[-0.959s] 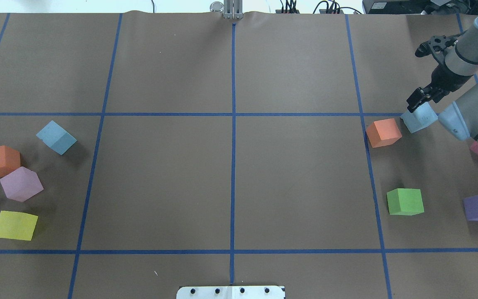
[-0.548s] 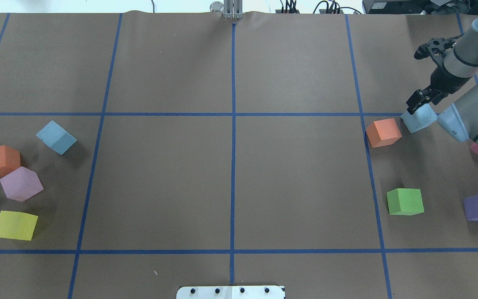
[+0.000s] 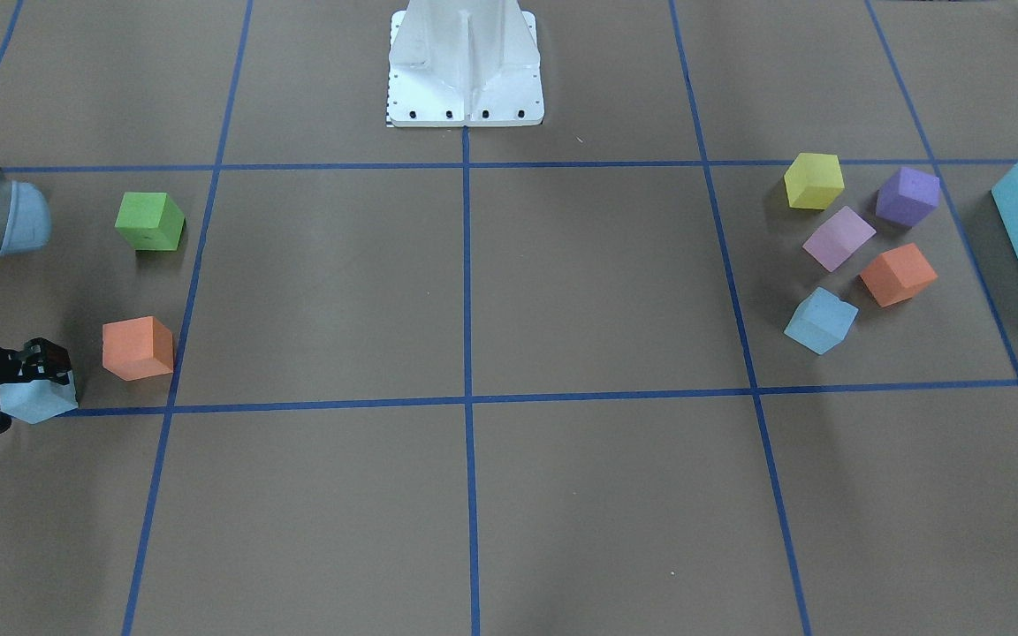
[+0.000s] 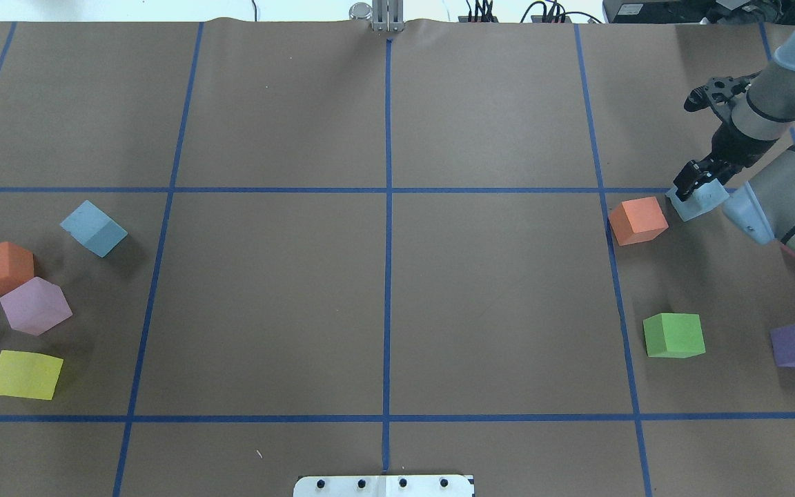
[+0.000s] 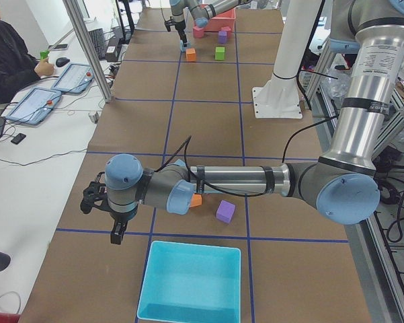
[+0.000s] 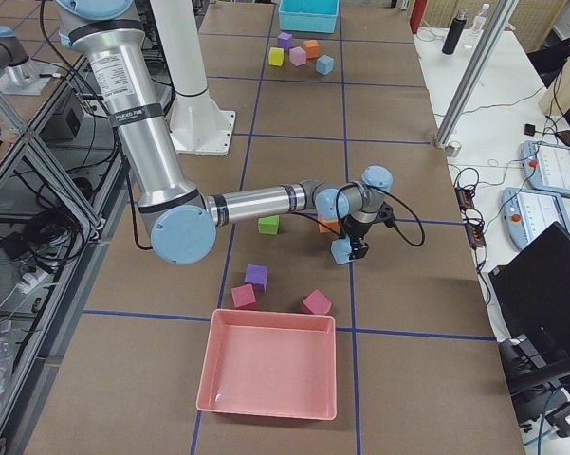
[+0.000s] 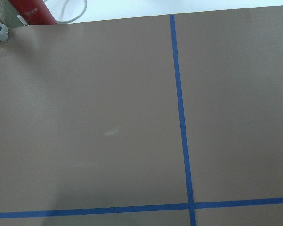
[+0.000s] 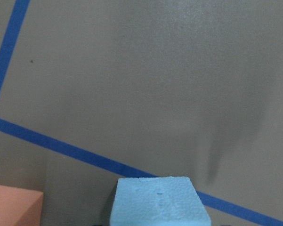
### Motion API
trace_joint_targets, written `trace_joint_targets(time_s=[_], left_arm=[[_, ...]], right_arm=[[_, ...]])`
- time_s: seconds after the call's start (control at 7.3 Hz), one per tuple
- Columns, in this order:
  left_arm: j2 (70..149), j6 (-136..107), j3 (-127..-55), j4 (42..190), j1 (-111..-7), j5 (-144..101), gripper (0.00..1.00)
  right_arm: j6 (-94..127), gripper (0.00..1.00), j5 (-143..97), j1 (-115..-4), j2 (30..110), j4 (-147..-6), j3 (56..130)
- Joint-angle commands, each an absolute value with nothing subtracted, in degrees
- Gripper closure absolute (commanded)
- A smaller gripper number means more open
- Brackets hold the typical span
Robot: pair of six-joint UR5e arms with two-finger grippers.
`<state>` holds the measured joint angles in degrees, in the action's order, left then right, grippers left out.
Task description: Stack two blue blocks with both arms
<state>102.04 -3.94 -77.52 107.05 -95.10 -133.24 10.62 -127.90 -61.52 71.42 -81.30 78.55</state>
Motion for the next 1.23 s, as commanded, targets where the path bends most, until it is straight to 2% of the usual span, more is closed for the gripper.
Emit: trace_joint_targets(time_s=[0.0, 0.14, 0.41, 0.82, 1.1], left_arm=[[102.04, -3.87, -77.52, 107.14, -95.10, -133.24, 0.03], [101.95, -3.87, -77.52, 107.05, -95.10, -133.24, 0.03], [102.04, -4.04, -77.61, 107.05, -95.10, -133.24, 0.03], [102.22, -8.05, -78.57, 107.92, -92.05, -134.03, 0.03], [102.22, -23.21, -78.93, 118.42, -84.50, -134.12, 0.03]], right_arm=[[10.55, 0.61, -127.97, -61.35, 71.02, -81.30, 78.14], [10.55, 0.68, -128.06, -61.35, 70.84, -81.30, 77.96], [10.72, 0.69, -130.15, -63.00, 68.92, -81.47, 78.66], [10.46, 0.60, -138.15, -69.86, 65.93, -84.62, 79.88], [11.59, 0.60, -137.90, -69.79, 58.83, -99.34, 86.18]])
